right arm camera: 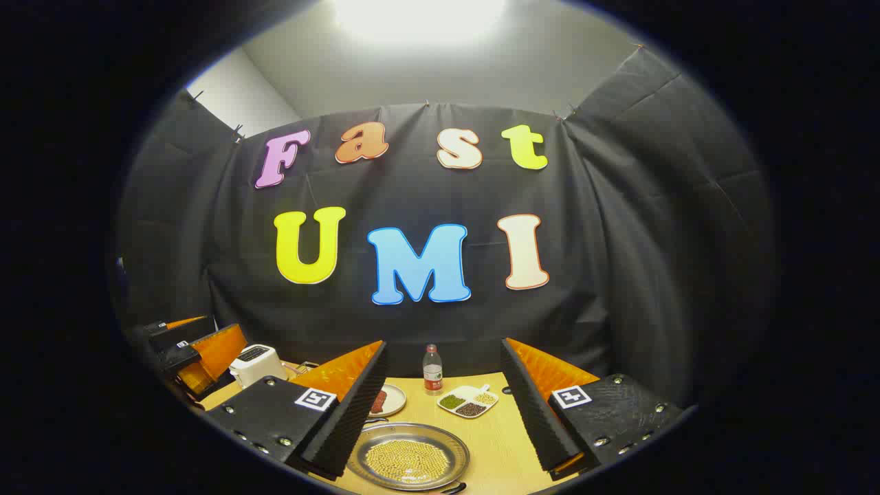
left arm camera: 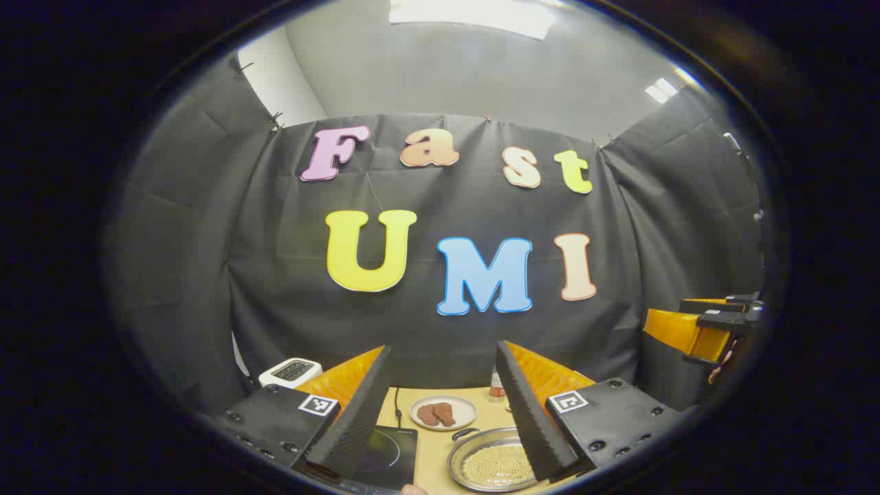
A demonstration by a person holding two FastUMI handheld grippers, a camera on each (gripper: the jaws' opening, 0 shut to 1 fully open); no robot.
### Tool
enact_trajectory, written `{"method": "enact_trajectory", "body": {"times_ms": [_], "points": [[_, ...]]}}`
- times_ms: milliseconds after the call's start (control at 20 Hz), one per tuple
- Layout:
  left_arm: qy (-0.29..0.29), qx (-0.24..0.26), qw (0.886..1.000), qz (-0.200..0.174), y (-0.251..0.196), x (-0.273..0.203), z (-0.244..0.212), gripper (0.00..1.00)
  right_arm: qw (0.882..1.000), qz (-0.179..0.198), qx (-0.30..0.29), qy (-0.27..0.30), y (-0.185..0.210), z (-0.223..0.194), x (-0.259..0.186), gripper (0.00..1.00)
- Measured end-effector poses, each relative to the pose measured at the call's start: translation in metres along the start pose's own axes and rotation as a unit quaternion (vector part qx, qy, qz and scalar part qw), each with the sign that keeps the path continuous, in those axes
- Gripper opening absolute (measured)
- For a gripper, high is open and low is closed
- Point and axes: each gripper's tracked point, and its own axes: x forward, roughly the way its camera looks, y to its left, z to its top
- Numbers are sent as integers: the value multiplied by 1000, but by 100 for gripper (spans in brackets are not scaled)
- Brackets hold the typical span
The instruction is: First push the handle of the pot to place it horizontally, then grasp the pot with both hands and set it on the induction cooktop.
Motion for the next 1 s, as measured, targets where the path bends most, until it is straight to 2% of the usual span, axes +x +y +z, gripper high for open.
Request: {"method": "enact_trajectory", "body": {"times_ms": [300, 800, 950, 1000], "points": [[-3, 8, 1000, 1, 7, -2, 5, 92, 1000, 3, 4, 8, 2, -4, 5, 98], [-4, 0, 1000, -2, 27, -3, 8, 93, 1000, 12, -7, 8, 28, -5, 4, 98], [4, -3, 1000, -12, 32, -2, 1, 93, 999, 33, -1, 19, 41, -18, 7, 98], [7, -4, 1000, -17, 33, 0, -1, 99, 999, 36, -2, 26, 40, -24, 7, 98]]}}
